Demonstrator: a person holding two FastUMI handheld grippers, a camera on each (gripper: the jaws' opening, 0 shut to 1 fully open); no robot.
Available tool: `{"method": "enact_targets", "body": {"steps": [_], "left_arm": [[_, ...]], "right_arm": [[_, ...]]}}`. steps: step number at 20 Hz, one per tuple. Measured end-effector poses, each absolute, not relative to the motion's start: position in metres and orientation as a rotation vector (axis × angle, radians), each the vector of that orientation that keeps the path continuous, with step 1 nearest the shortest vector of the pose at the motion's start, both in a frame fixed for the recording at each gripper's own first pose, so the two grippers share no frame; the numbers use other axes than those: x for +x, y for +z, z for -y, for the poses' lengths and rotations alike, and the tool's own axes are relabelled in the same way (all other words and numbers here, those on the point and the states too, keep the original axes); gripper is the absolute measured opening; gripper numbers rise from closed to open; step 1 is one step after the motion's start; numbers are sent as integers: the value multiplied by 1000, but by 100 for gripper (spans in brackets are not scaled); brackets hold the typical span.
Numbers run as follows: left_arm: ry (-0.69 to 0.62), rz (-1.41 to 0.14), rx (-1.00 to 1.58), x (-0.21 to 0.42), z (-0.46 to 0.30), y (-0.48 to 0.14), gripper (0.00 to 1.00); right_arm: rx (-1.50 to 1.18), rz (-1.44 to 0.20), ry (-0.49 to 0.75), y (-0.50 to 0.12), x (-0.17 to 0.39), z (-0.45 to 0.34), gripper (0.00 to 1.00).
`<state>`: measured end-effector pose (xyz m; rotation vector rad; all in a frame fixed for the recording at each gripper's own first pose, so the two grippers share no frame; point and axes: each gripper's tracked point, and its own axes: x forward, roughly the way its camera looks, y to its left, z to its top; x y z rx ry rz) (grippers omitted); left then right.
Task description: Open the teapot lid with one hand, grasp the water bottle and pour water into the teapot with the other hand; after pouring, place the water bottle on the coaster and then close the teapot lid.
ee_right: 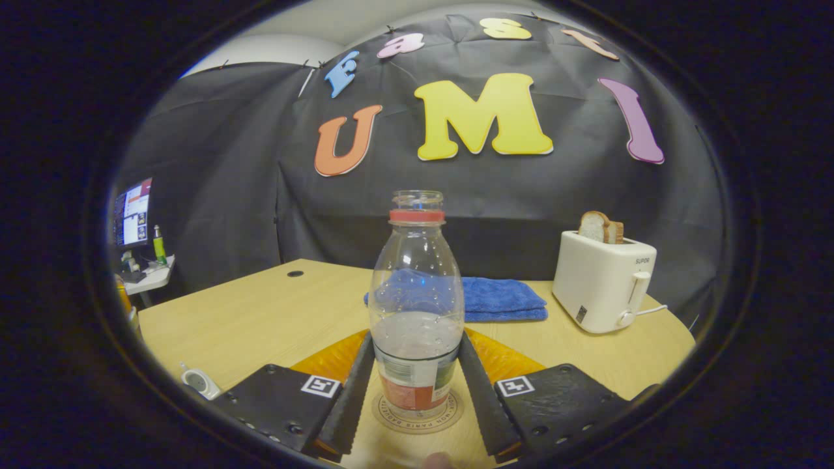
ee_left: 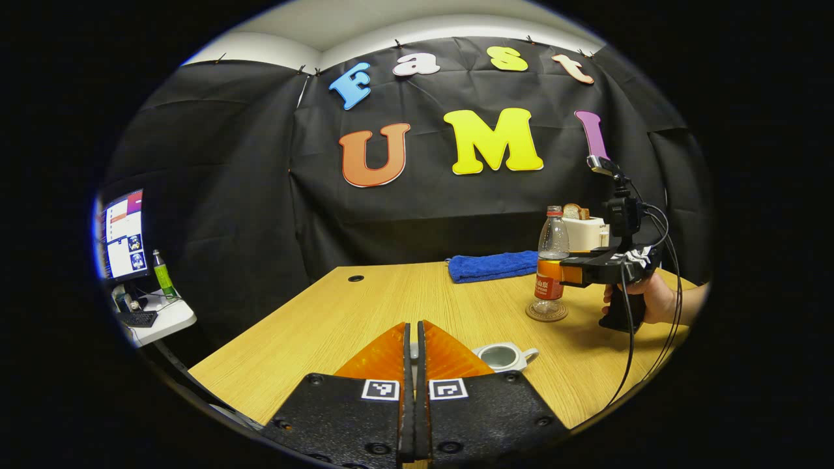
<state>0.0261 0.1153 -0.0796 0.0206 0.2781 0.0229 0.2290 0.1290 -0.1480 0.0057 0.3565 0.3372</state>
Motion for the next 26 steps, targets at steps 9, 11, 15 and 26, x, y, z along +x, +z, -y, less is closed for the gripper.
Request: {"method": "enact_targets", "body": {"steps": [9, 11, 15, 26], "left_arm": [[-14, -275, -24, 33, -100, -82, 3], [-38, -283, -52, 39, -90, -88, 3], [-85, -295, -88, 52, -64, -92, 3], [-108, -324, -74, 71, -33, -116, 4]], "right_arm": [[22, -343, 353, -138, 212, -124, 94], [25, -326, 351, -129, 201, -119, 94], [66, -269, 300, -104, 158, -78, 94], [64, -164, 181, -82, 79, -2, 92]]}}
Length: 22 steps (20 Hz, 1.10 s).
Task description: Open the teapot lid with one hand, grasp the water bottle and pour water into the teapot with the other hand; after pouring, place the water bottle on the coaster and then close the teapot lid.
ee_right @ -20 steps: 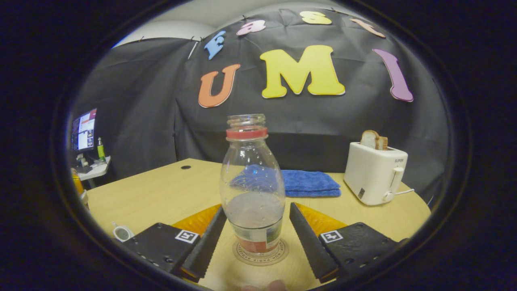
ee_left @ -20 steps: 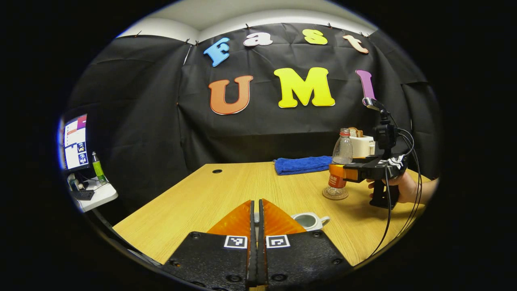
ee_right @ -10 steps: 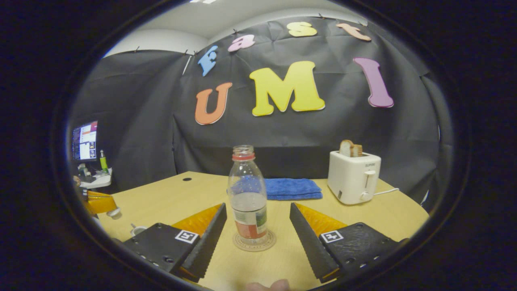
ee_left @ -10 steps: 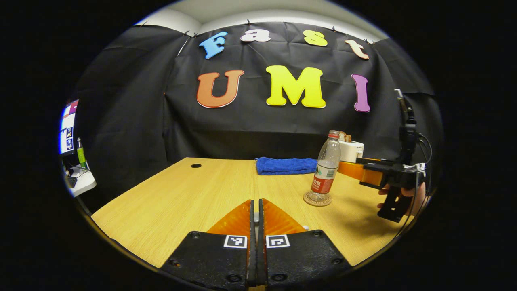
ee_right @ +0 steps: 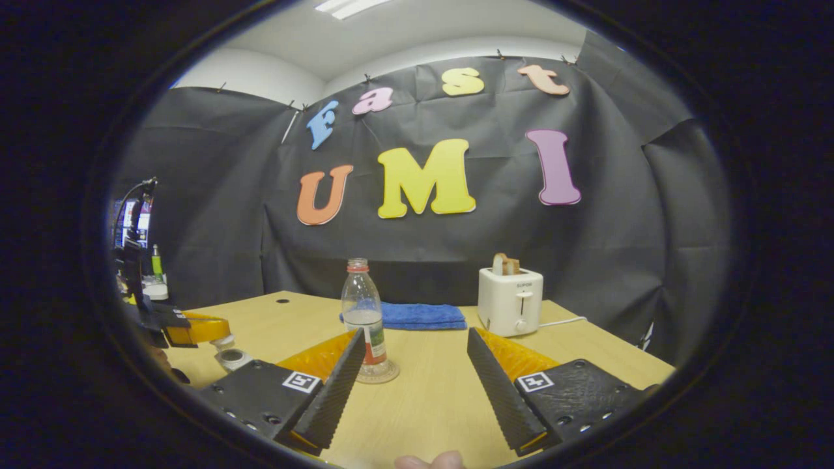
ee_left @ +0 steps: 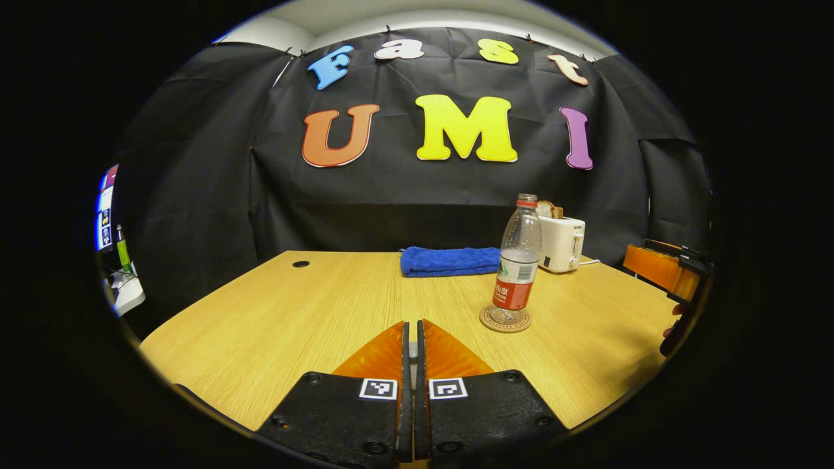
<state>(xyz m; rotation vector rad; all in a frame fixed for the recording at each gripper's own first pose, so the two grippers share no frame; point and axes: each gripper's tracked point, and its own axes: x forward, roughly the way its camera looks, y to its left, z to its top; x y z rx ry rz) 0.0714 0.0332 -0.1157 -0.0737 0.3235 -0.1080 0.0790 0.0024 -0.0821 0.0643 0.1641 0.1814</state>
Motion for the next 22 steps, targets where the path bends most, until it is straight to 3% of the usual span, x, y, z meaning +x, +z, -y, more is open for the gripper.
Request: {"method": "enact_targets", "body": {"steps": [15, 22], "left_arm": [[-83, -337, -71, 68, -32, -128, 4], [-57, -353, -94, 67, -32, -138, 9]], "right_arm": [[118, -209, 135, -102, 75, 23, 92], [101, -178, 145, -95, 67, 21, 92]]}}
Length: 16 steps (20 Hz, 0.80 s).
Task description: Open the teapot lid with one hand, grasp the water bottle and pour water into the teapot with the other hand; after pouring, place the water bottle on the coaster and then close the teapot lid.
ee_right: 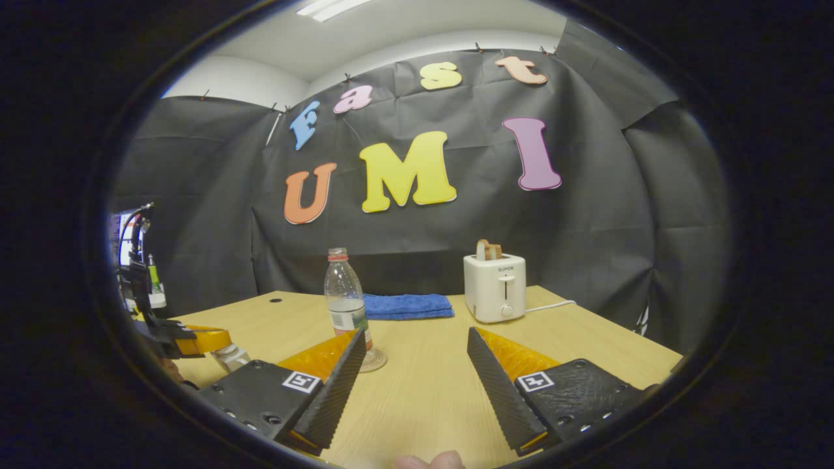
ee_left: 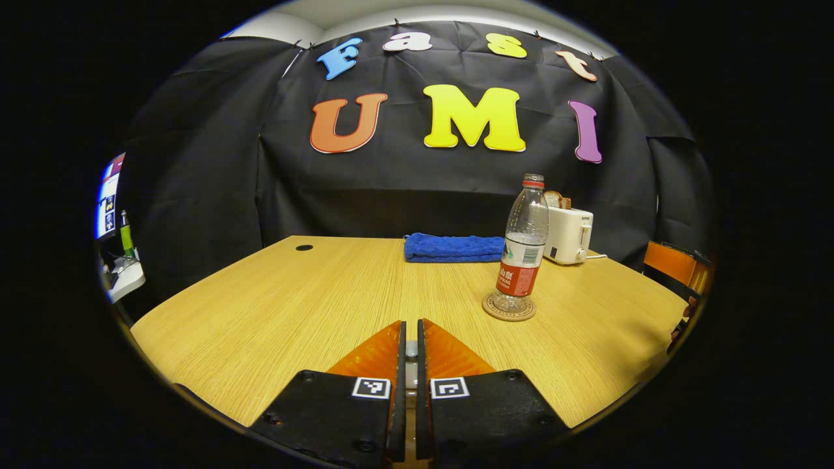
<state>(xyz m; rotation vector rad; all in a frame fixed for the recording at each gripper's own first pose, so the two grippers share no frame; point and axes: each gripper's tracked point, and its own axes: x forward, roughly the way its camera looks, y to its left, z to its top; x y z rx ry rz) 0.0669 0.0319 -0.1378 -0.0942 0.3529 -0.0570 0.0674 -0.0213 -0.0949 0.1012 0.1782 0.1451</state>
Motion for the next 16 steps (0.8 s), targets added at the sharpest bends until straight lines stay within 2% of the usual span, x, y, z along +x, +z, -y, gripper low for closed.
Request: {"method": "enact_targets", "body": {"steps": [1, 2, 3, 4, 5, 7, 12, 16], "left_arm": [[-40, -353, -84, 66, -35, -136, 11], [-13, -350, -69, 65, -39, -135, 18], [12, -340, -61, 64, -43, -131, 39], [29, -332, -64, 62, -45, -127, 45], [51, -314, -64, 58, -49, -117, 58], [80, -229, -42, 51, -52, -83, 98], [4, -90, -52, 40, -24, -14, 100], [-53, -39, -66, 24, -6, 6, 100]], "right_arm": [[102, -173, 144, -93, 66, 23, 94], [101, -166, 140, -91, 65, 25, 94], [100, -160, 136, -89, 63, 27, 94], [100, -154, 134, -87, 62, 27, 94], [97, -150, 131, -85, 61, 26, 92], [78, -133, 118, -76, 58, 25, 94], [70, -87, 103, -46, 35, 4, 94], [15, -58, 69, -35, 3, -3, 92]]}}
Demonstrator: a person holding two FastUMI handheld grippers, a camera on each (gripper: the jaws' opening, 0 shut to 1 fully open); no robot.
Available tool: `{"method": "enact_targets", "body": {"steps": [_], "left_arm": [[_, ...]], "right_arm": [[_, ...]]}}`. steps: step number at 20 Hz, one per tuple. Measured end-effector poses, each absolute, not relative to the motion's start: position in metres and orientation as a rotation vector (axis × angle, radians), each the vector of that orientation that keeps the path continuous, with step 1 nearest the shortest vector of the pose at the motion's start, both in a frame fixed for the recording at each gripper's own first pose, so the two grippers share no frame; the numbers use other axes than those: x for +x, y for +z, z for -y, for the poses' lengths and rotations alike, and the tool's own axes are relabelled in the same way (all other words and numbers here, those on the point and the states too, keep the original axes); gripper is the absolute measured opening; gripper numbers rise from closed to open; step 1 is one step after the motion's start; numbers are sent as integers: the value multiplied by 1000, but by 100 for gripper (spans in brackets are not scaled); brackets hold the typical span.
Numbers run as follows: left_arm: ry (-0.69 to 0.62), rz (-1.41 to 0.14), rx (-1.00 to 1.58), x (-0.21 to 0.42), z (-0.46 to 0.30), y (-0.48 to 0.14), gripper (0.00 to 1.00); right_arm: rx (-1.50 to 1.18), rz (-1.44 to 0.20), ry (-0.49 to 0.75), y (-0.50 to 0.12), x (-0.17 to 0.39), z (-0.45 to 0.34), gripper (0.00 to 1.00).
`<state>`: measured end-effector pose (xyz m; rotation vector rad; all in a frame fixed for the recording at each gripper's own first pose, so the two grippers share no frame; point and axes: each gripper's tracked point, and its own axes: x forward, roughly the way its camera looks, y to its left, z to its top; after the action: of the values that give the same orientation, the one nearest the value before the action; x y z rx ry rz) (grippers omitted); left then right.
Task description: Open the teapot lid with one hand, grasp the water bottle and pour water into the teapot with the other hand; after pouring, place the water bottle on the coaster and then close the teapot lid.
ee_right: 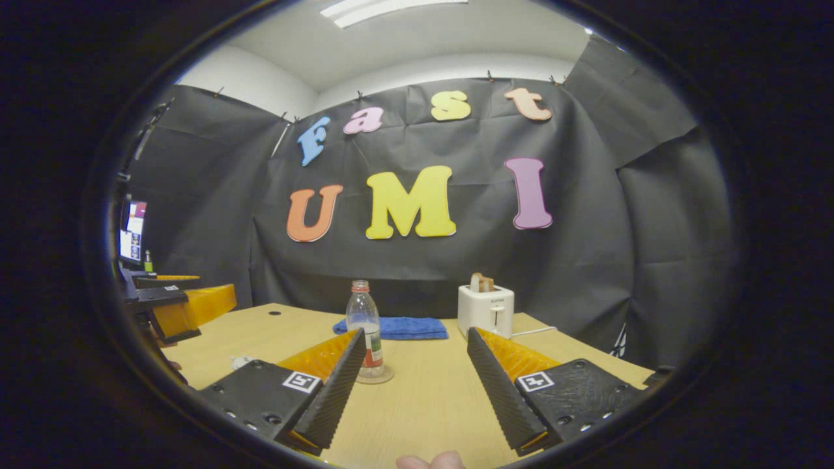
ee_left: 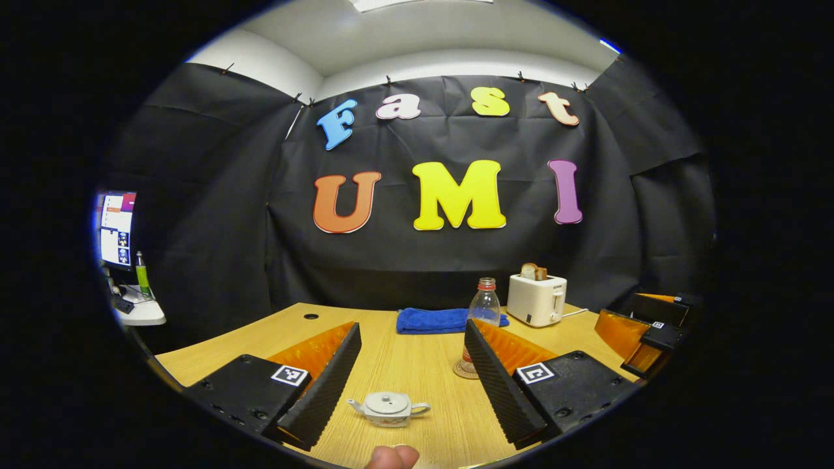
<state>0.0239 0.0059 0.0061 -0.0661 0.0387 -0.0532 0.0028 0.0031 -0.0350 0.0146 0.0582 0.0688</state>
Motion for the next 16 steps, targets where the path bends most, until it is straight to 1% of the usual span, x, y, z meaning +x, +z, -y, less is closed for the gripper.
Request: {"method": "enact_targets", "body": {"steps": [1, 3, 6, 10, 13, 16], "left_arm": [[-61, -29, -67, 19, -4, 6, 100], [-81, -25, -56, 14, 1, 3, 100], [-96, -28, -41, 5, 4, 5, 100], [-127, -4, -58, 2, 13, 16, 100], [-154, -23, -62, 3, 17, 9, 100], [-138, -28, -59, 5, 8, 8, 100]], "right_arm": [[-2, -50, 62, -33, -5, -5, 94], [-18, -38, 50, -29, -17, -10, 92], [3, -23, 30, -22, -25, -16, 93], [11, -29, 26, -22, -31, -23, 93], [6, -37, 14, -22, -33, -26, 93], [3, -37, -2, -21, -33, -25, 94]]}}
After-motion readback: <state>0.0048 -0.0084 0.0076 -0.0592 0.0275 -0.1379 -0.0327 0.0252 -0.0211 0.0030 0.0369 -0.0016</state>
